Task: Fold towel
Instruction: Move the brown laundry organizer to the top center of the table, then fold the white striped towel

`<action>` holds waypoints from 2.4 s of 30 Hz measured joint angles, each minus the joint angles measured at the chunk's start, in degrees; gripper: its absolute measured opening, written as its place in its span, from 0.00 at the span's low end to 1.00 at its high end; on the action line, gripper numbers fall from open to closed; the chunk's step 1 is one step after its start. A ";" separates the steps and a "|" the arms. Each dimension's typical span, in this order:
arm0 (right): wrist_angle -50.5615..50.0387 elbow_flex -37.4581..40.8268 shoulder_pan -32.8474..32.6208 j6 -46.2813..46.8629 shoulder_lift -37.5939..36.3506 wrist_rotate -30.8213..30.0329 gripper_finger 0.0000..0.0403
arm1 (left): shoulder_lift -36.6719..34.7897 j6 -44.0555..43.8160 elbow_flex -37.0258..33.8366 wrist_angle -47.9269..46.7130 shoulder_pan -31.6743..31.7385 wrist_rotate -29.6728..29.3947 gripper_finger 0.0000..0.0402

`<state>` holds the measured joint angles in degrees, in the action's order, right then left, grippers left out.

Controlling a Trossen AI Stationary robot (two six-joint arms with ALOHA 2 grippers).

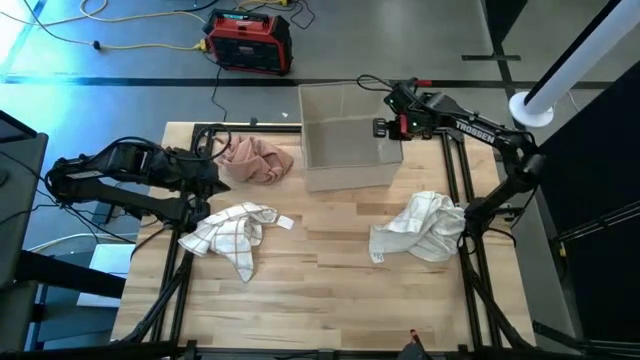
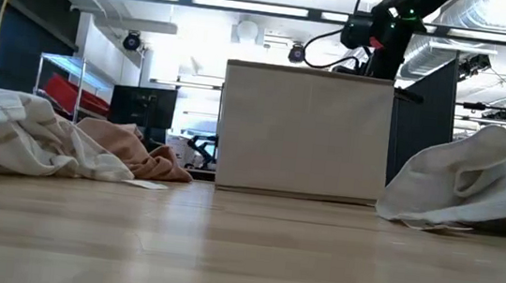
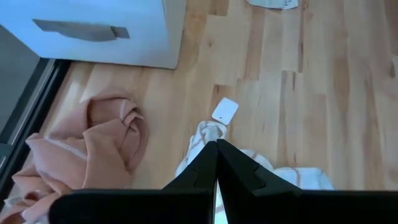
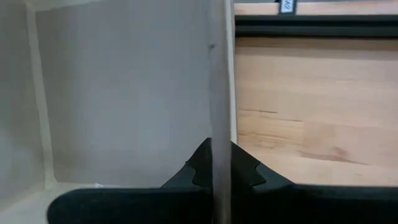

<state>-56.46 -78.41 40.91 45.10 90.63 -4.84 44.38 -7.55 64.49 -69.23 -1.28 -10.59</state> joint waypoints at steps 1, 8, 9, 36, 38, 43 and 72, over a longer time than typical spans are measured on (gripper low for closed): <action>-0.25 0.00 0.00 0.46 0.00 -0.70 0.00 | -0.02 -0.57 0.00 0.03 0.00 -0.17 0.00; -0.26 0.00 -0.02 4.22 0.00 -3.10 0.01 | 0.00 -2.74 0.00 0.04 0.00 -0.28 0.00; -0.25 0.00 -0.01 4.80 0.00 -3.31 0.02 | 0.00 -2.81 0.00 0.05 0.00 -0.28 0.00; 6.70 0.02 -7.69 -9.58 -29.69 4.40 0.42 | 2.51 -4.18 -0.04 2.50 0.02 -0.46 0.00; 4.31 0.02 -11.72 -11.81 -31.89 5.99 0.42 | 3.60 -4.27 -0.04 4.57 0.02 0.28 0.00; -5.33 0.02 -25.68 -17.12 -33.40 13.94 0.42 | 7.14 -7.05 -0.04 7.62 0.00 4.20 0.00; 0.61 35.71 -64.36 -1.55 -25.61 -9.65 0.37 | 27.54 -18.27 -0.04 7.69 -9.77 -0.89 0.00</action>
<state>-55.85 -42.70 -23.46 43.55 65.02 -14.48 71.92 -25.82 64.45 -61.54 -11.05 -11.47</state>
